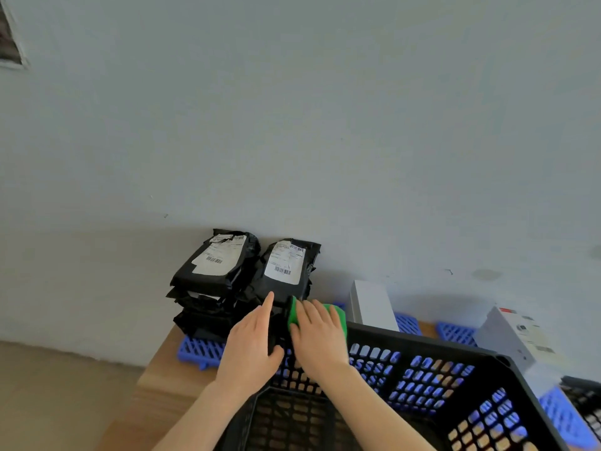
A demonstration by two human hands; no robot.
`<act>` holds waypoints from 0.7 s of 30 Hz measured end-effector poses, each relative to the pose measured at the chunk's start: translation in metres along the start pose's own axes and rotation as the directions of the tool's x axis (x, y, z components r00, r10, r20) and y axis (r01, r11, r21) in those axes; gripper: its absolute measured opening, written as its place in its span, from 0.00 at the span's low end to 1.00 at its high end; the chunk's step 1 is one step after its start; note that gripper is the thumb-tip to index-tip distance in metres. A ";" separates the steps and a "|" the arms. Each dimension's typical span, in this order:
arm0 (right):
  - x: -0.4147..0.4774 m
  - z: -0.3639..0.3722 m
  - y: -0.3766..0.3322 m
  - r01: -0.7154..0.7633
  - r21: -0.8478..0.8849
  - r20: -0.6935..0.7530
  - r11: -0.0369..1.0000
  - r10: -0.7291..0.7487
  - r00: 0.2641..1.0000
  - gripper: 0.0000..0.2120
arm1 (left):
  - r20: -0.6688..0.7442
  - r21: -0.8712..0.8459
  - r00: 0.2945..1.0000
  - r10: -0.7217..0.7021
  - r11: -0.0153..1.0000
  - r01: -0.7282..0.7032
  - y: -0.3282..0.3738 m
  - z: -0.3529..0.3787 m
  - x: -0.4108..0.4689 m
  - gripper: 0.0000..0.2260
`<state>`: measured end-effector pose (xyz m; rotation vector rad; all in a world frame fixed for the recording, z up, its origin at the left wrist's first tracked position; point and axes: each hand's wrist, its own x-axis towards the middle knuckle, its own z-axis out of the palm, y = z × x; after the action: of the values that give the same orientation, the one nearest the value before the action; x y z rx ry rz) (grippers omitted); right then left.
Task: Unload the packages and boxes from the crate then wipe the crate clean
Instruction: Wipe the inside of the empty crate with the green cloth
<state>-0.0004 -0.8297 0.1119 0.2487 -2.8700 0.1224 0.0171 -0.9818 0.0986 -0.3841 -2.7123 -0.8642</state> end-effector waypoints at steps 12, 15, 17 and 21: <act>0.010 -0.002 0.009 0.051 0.059 0.088 0.997 -0.057 0.994 0.23 | -0.119 -0.031 0.989 -0.089 0.996 0.086 -0.006 -0.004 -0.001 0.58; 0.015 0.000 -0.011 0.096 0.087 0.116 0.992 -0.105 0.988 0.25 | -0.166 -0.022 0.983 -0.076 0.997 0.074 -0.005 -0.003 -0.002 0.56; 0.016 0.004 -0.021 0.228 0.089 0.120 0.970 -0.238 0.964 0.26 | -0.193 -0.019 0.979 -0.073 0.997 0.070 -0.004 -0.003 -0.003 0.55; 0.015 0.004 -0.005 0.424 0.074 0.130 0.903 -0.430 0.893 0.28 | -0.178 -0.001 0.981 -0.070 0.997 0.071 -0.004 -0.003 -0.003 0.57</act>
<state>-0.0142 -0.8375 0.1126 0.9241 -2.8716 0.0857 0.0190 -0.9875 0.0981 -0.1994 -2.5759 -0.8654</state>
